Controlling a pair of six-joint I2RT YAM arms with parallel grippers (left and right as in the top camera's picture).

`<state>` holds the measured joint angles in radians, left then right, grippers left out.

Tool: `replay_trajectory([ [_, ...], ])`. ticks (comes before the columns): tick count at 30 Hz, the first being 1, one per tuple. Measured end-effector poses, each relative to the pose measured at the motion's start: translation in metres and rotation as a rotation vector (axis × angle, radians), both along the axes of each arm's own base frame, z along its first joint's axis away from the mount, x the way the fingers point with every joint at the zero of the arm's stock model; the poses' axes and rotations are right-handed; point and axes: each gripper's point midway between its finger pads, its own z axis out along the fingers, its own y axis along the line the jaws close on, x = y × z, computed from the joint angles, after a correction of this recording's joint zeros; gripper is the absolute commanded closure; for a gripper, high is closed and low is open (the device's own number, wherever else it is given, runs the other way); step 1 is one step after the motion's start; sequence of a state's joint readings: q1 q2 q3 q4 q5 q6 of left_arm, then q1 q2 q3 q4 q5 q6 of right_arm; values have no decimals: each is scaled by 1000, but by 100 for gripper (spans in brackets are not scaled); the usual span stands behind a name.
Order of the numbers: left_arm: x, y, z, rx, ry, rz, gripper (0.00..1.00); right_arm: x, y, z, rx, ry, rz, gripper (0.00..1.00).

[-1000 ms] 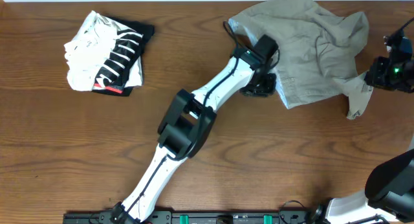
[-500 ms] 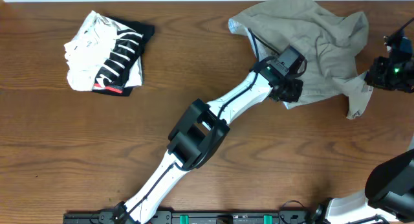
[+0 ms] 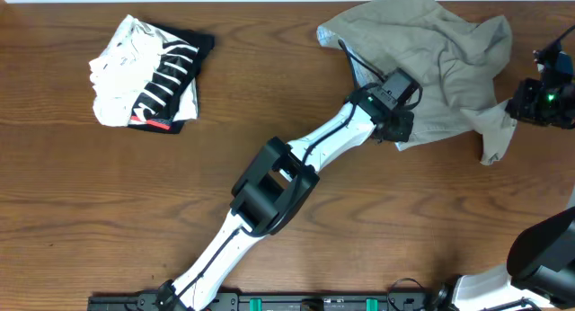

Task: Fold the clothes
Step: 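Pull the waist edge down-left with the left gripper, spreading the shorts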

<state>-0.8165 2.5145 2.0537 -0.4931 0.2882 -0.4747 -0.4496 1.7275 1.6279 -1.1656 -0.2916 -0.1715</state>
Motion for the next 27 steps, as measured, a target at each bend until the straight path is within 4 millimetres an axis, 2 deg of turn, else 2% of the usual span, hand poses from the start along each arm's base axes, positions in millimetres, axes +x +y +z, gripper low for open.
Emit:
replay_trajectory([
  [7, -11, 20, -5, 59, 15, 12, 94, -1, -2, -1, -13, 8, -5, 91],
  [12, -21, 55, -8, 152, 98, 28, 94, -2, -3, -1, -17, 10, -7, 92],
  [16, -21, 97, -10, 227, 199, 69, 94, -2, -4, -2, -25, 15, -9, 94],
  [21, -19, 167, -10, 308, 360, 139, 94, -3, -6, -5, -33, 22, -16, 95],
  [25, -20, 219, -9, 361, 467, 198, 94, -5, -7, -20, -36, 36, -21, 97],
  [27, -23, 237, -9, 385, 508, 215, 94, -6, -10, -32, -45, 49, -34, 99],
])
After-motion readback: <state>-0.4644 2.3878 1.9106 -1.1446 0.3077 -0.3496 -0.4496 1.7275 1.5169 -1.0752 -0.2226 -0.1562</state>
